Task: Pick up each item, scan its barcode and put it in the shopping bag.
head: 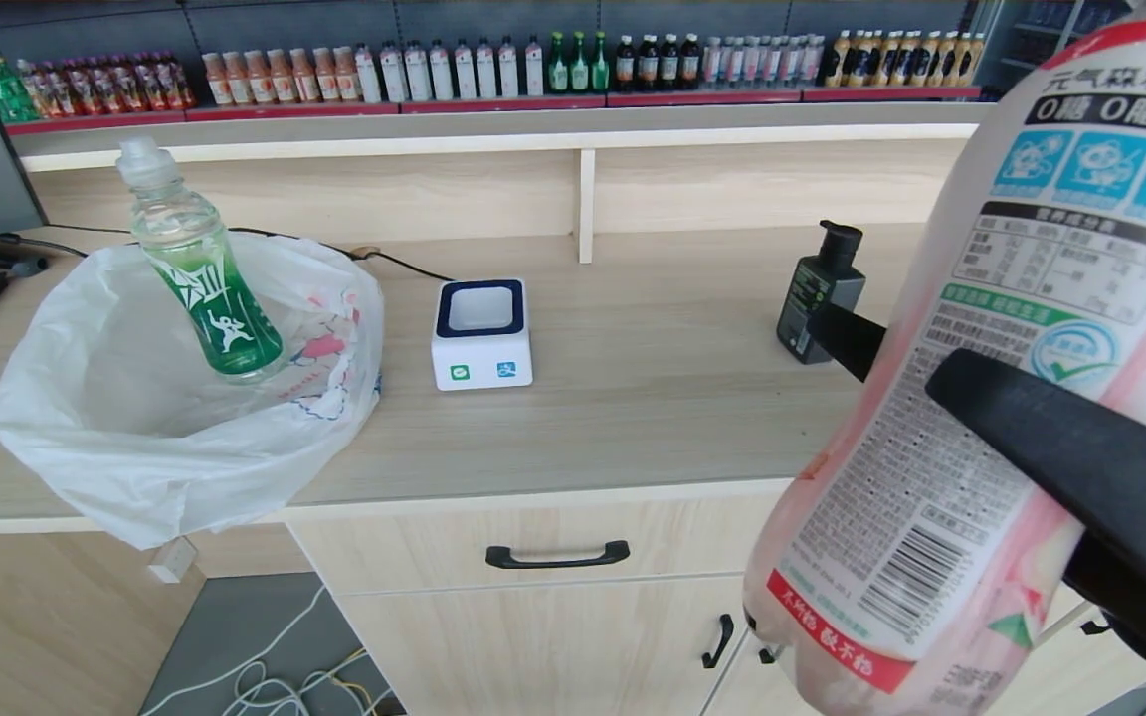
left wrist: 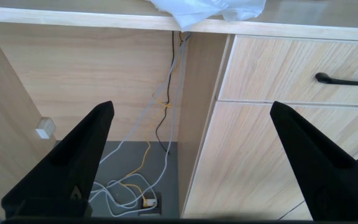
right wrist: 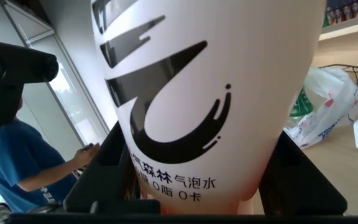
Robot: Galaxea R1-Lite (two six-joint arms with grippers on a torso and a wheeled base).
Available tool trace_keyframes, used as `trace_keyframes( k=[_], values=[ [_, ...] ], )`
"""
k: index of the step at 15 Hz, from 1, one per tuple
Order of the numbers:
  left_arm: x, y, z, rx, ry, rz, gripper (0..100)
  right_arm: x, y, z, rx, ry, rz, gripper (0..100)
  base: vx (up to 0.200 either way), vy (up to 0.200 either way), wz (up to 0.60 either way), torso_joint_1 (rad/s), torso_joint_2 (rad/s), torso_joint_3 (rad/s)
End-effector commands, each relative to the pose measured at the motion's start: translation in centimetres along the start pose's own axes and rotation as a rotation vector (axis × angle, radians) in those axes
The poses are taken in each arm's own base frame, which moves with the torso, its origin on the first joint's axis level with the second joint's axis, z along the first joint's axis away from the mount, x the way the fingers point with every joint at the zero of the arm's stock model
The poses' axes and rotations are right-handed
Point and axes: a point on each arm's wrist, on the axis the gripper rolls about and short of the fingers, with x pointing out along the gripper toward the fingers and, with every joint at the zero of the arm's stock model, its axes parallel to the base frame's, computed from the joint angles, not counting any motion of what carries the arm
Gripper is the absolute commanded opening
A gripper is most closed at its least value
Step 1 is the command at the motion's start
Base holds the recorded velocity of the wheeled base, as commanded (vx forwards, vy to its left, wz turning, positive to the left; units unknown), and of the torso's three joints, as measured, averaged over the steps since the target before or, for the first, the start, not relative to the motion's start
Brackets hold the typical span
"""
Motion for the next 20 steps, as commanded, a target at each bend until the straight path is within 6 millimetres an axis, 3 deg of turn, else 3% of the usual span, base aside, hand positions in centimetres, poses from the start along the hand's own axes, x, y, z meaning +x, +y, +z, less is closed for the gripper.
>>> trace_keyframes(
  k=[1,9,20],
  values=[
    [0.0,0.0,0.0,0.000,0.000,0.000,100,0.0,0.0,0.0,0.001,0.000,0.000,0,0.000,0.000,0.00,0.000,0.00,0.000],
    [0.0,0.0,0.0,0.000,0.000,0.000,100,1.2,-0.4,0.5,0.048,-0.027,0.014,0,0.000,0.000,0.00,0.000,0.00,0.000],
    [0.0,0.0,0.0,0.000,0.000,0.000,100,1.3,-0.5,0.3,0.034,-0.021,0.008,0,0.000,0.000,0.00,0.000,0.00,0.000]
  ],
)
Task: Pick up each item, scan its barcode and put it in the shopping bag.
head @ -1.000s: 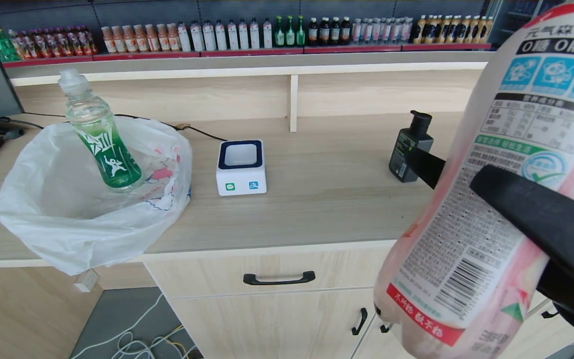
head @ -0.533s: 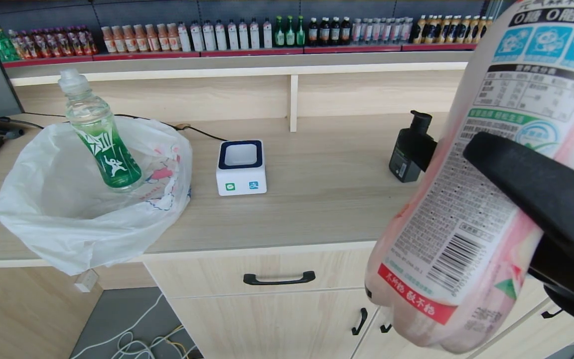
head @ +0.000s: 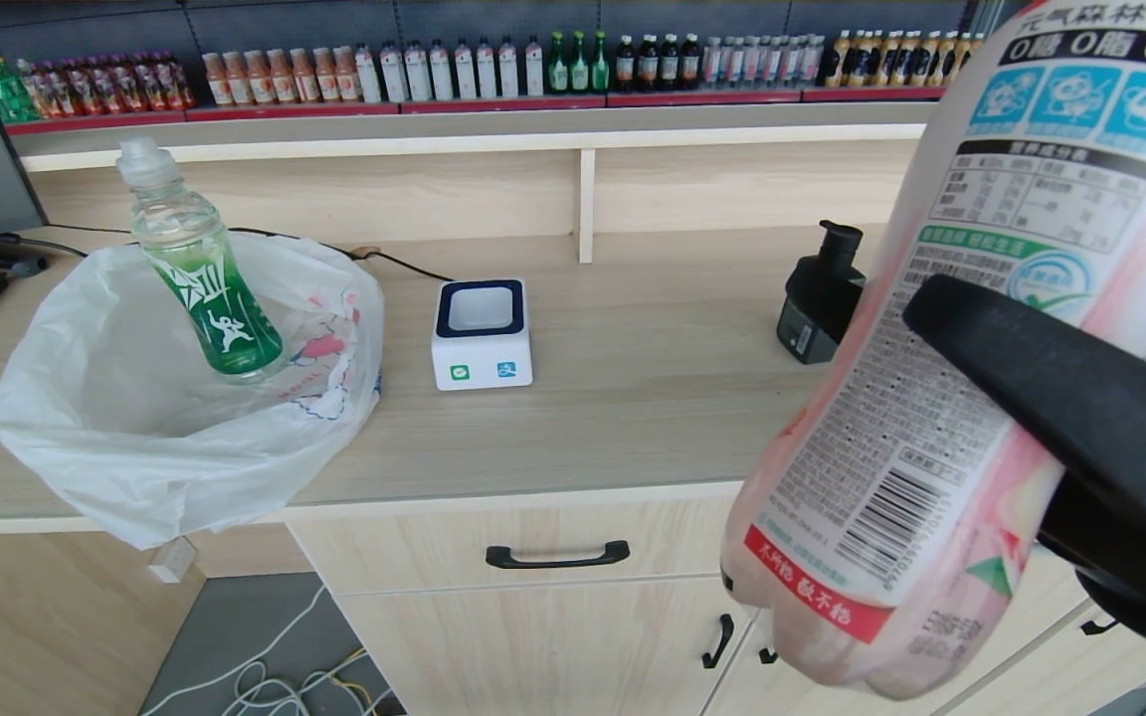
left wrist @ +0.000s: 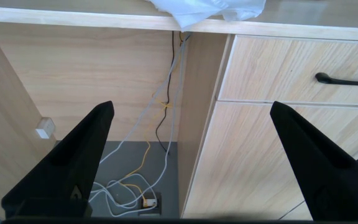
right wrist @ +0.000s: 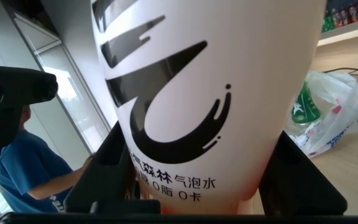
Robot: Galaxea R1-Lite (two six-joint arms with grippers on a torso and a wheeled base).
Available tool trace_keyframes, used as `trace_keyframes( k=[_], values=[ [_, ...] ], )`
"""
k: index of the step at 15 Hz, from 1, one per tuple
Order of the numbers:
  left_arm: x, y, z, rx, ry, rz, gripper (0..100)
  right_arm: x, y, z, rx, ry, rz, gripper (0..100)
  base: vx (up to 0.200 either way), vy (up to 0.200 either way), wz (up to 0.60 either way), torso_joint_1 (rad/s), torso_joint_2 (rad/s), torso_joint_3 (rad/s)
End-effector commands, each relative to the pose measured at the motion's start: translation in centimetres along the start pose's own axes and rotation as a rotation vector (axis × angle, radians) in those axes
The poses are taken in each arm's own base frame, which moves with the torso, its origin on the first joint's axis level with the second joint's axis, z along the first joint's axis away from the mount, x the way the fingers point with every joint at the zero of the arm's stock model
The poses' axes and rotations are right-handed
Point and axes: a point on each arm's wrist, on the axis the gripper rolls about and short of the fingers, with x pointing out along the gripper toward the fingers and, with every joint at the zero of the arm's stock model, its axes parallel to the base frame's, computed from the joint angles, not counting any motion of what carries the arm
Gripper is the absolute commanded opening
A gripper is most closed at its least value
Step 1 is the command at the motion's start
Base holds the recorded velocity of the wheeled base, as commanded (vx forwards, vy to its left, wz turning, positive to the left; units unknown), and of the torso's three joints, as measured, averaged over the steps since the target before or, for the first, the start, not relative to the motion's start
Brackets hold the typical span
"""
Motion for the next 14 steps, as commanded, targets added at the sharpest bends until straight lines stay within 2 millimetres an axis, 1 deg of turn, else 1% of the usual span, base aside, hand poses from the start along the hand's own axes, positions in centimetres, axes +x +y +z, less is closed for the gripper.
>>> trace_keyframes(
  k=[1,6,8,10,12,14],
  values=[
    [0.0,0.0,0.0,0.000,0.000,0.000,100,0.0,-0.2,-0.3,0.000,0.008,-0.006,0,0.000,0.000,0.00,0.000,0.00,0.000],
    [0.0,0.0,0.0,0.000,0.000,0.000,100,0.2,-0.3,-0.3,-0.023,0.010,0.000,0,0.000,0.000,0.00,0.000,0.00,0.000],
    [0.0,0.0,0.0,0.000,0.000,0.000,100,0.2,-0.5,-0.4,-0.082,0.011,-0.010,0,0.000,0.000,0.00,0.000,0.00,0.000],
    [0.0,0.0,0.0,0.000,0.000,0.000,100,0.3,-1.2,-0.8,-0.227,0.029,-0.028,0,0.000,0.000,0.00,0.000,0.00,0.000],
    [0.0,0.0,0.0,0.000,0.000,0.000,100,0.3,-1.5,-1.2,-0.311,0.053,-0.051,0,0.000,0.000,0.00,0.000,0.00,0.000],
    [0.0,0.0,0.0,0.000,0.000,0.000,100,0.2,-1.6,-1.0,-0.365,0.057,-0.146,0,0.000,0.000,0.00,0.000,0.00,0.000]
  ],
)
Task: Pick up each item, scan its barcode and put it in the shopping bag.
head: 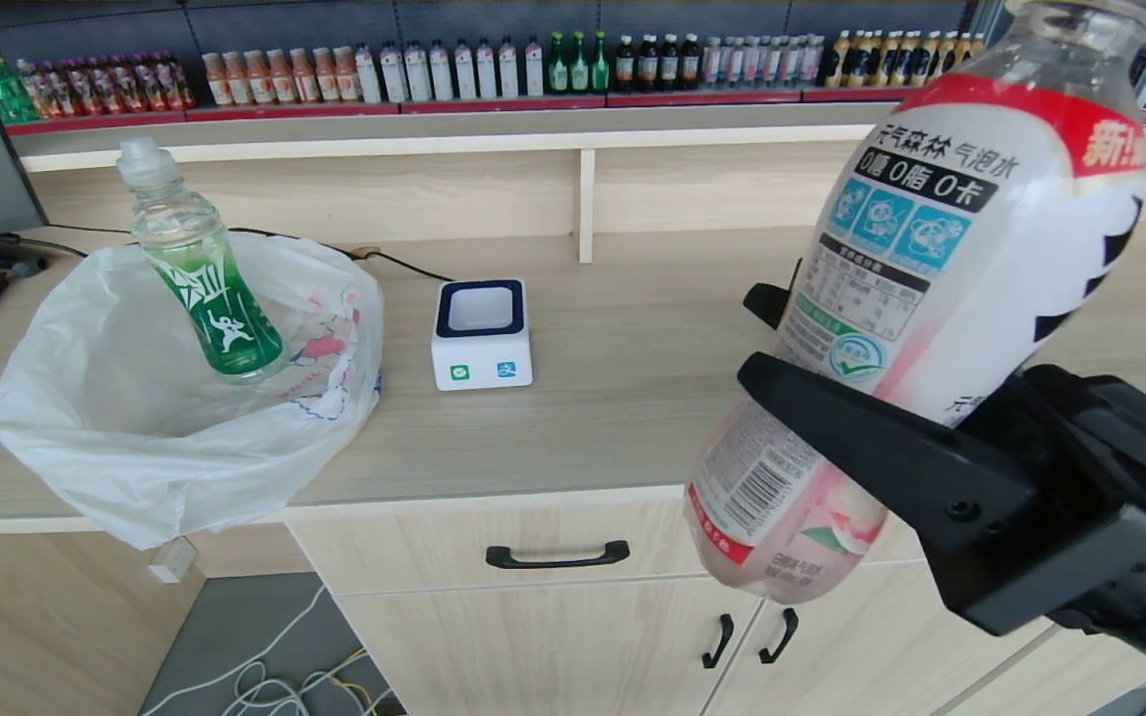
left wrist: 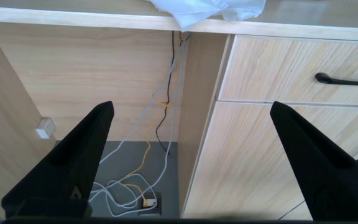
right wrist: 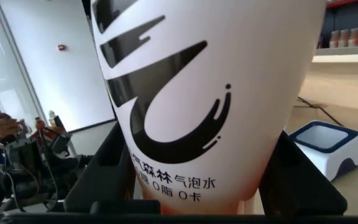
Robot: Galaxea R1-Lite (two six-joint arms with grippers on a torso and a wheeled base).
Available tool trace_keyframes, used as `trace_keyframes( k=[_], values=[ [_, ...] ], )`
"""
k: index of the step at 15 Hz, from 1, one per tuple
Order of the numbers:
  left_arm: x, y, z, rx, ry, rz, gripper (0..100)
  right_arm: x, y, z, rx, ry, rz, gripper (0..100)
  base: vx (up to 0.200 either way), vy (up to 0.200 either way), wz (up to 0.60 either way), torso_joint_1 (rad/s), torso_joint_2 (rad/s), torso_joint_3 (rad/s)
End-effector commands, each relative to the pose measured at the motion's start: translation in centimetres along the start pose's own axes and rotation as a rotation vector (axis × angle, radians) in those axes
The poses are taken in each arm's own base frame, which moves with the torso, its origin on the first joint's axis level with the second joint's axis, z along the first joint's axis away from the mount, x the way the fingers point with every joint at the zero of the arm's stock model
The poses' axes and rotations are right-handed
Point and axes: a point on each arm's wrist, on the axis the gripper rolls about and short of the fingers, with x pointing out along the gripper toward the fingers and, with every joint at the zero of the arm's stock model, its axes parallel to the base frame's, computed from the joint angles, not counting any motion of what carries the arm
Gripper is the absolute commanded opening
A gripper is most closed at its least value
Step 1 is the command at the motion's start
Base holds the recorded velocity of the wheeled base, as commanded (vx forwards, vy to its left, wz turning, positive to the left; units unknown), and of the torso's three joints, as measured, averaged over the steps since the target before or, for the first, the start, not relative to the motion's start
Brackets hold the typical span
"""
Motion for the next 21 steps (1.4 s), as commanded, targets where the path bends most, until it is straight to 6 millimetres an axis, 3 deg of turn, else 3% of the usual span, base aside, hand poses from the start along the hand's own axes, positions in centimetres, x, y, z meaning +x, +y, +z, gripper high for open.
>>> trace_keyframes(
  k=[1,7,21],
  values=[
    [0.0,0.0,0.0,0.000,0.000,0.000,100,-0.2,0.0,0.3,-0.034,0.011,-0.067,0,0.000,0.000,0.00,0.000,0.00,0.000],
    [0.0,0.0,0.0,0.000,0.001,0.000,100,-1.0,-1.0,0.7,-0.227,0.019,-0.456,0,0.000,0.000,0.00,0.000,0.00,0.000],
    [0.0,0.0,0.0,0.000,0.000,0.000,100,-1.6,-0.9,0.1,-0.276,0.057,-0.462,0,0.000,0.000,0.00,0.000,0.00,0.000]
  ],
)
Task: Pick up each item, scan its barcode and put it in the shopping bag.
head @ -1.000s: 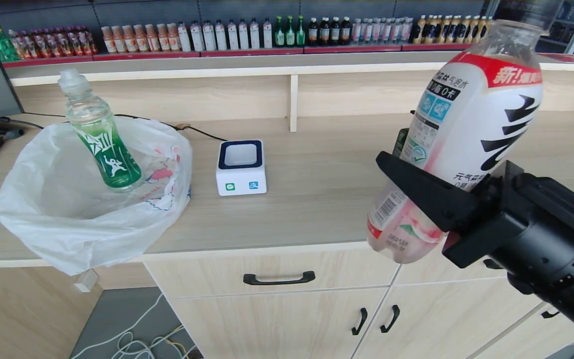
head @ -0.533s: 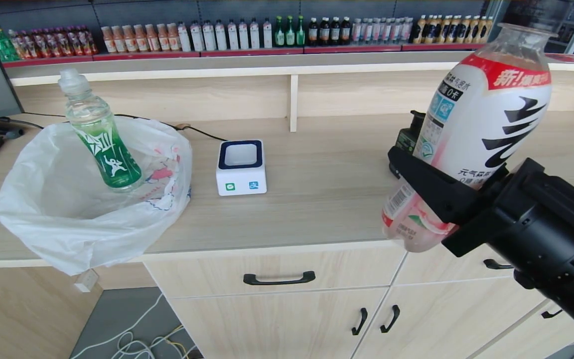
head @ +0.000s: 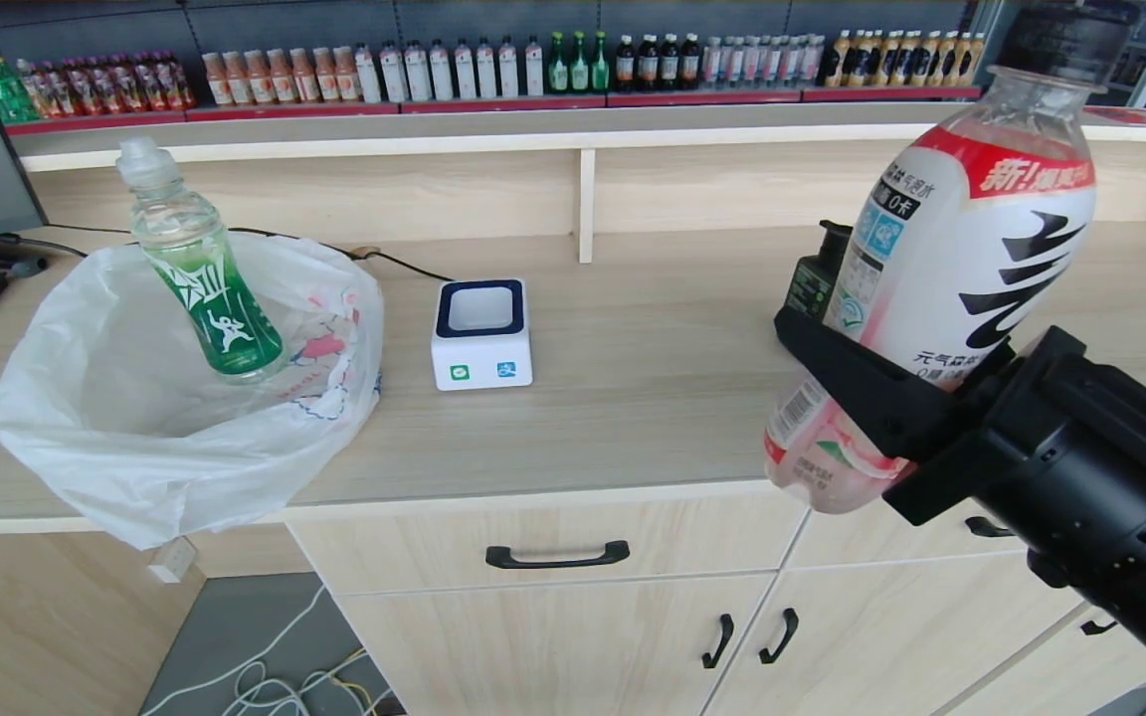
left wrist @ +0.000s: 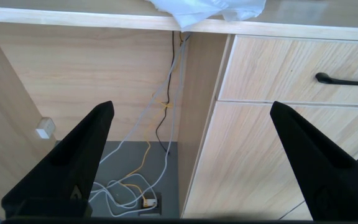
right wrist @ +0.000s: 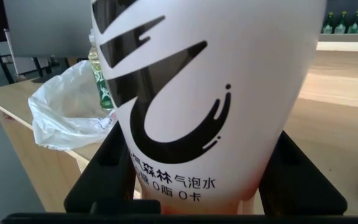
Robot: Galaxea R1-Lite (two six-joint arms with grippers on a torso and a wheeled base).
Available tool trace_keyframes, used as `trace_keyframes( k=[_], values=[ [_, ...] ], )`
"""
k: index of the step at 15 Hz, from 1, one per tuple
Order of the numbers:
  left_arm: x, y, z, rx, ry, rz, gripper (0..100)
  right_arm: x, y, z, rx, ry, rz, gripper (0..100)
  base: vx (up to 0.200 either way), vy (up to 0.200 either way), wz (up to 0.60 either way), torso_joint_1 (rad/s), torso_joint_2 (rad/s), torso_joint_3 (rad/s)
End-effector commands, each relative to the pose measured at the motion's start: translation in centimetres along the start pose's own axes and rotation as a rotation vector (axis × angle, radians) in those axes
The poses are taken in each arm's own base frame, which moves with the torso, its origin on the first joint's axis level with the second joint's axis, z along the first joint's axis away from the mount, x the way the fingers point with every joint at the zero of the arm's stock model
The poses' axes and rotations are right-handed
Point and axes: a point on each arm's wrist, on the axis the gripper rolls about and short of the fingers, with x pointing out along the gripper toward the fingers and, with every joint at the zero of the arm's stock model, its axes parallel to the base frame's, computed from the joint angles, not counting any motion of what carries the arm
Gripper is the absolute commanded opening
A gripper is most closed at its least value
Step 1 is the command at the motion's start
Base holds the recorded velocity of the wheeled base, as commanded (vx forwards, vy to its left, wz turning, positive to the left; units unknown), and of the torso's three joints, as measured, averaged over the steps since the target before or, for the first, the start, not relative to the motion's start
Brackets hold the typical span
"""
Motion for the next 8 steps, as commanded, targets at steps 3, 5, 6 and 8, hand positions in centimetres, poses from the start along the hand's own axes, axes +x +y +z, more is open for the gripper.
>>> trace_keyframes(
  k=[3,5,6,8],
  values=[
    [0.00,0.00,0.00,0.000,0.000,0.000,100,-0.03,0.00,0.05,0.006,-0.003,0.002,0,-0.067,0.000,0.00,0.002,0.00,0.001],
    [0.00,0.00,0.00,0.000,0.000,0.000,100,-0.11,-0.01,0.15,0.014,-0.006,0.001,0,0.000,0.000,0.00,0.000,0.00,0.000],
    [0.00,0.00,0.00,0.000,0.000,0.000,100,-0.11,-0.01,0.15,0.018,-0.006,0.001,0,0.000,0.000,0.00,0.000,0.00,0.000],
    [0.00,0.00,0.00,0.000,0.000,0.000,100,-0.11,-0.01,0.15,0.024,-0.006,0.001,0,0.000,0.000,0.00,0.000,0.00,0.000]
  ],
)
